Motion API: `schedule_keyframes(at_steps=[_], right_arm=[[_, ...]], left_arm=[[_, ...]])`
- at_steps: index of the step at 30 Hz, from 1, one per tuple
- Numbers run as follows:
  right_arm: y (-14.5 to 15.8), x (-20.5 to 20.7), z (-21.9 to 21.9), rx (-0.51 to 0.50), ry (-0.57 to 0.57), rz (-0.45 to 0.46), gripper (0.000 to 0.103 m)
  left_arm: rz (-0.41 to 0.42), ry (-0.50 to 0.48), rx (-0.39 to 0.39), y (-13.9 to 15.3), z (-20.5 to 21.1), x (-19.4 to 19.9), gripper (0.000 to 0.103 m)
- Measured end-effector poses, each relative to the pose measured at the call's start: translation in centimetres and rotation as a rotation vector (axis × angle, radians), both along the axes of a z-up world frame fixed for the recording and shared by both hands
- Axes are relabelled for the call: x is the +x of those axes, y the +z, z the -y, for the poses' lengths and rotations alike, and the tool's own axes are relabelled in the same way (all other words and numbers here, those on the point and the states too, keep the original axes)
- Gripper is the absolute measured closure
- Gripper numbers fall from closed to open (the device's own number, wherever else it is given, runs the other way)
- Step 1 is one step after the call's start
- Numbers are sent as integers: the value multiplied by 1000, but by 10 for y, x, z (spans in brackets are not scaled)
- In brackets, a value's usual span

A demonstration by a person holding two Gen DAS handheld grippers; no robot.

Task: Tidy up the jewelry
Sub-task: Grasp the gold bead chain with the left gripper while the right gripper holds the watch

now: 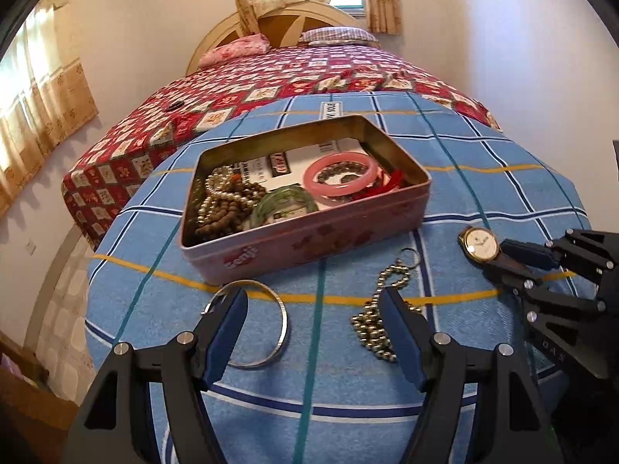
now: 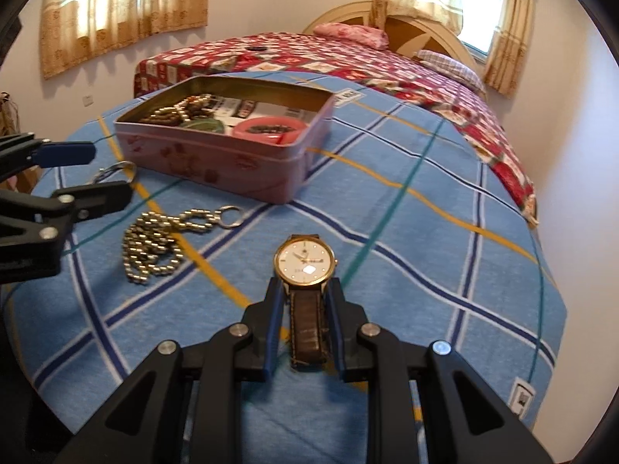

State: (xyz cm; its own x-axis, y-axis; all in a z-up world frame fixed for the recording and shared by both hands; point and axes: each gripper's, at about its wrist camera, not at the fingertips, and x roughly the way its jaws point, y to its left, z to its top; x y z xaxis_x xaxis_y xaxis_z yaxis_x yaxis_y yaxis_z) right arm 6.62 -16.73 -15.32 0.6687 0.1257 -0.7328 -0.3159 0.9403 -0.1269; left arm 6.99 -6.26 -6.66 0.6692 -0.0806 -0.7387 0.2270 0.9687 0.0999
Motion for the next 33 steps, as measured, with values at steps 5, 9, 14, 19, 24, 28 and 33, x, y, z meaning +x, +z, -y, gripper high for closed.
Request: schedule_keyframes(at_steps=[5,9,14,19,24,28,33], right_arm=[[0,0,4,10,-14,5,79],[-1,0,6,30,-15,5,78],[-1,0,8,37,-15,7,78],[-1,0,9,43,-15,7,78],[-1,0,9,43,-15,9,78],[0,1,10,51,-14,11,78],[0,0,8,53,-7,13,78]], left_arm=[[-15,-38,19,-8,13,3,32],[-41,-54,19,-17,17,7,32],[-82,-69,0,-27,17,11,50],[-99,-108,-10,-30,21,10,86],[-89,-112,-15,-27,19,8,89],[-76,-103,-19,-22,15,7,89],[-64,-94,-22,-18,11,5,89]])
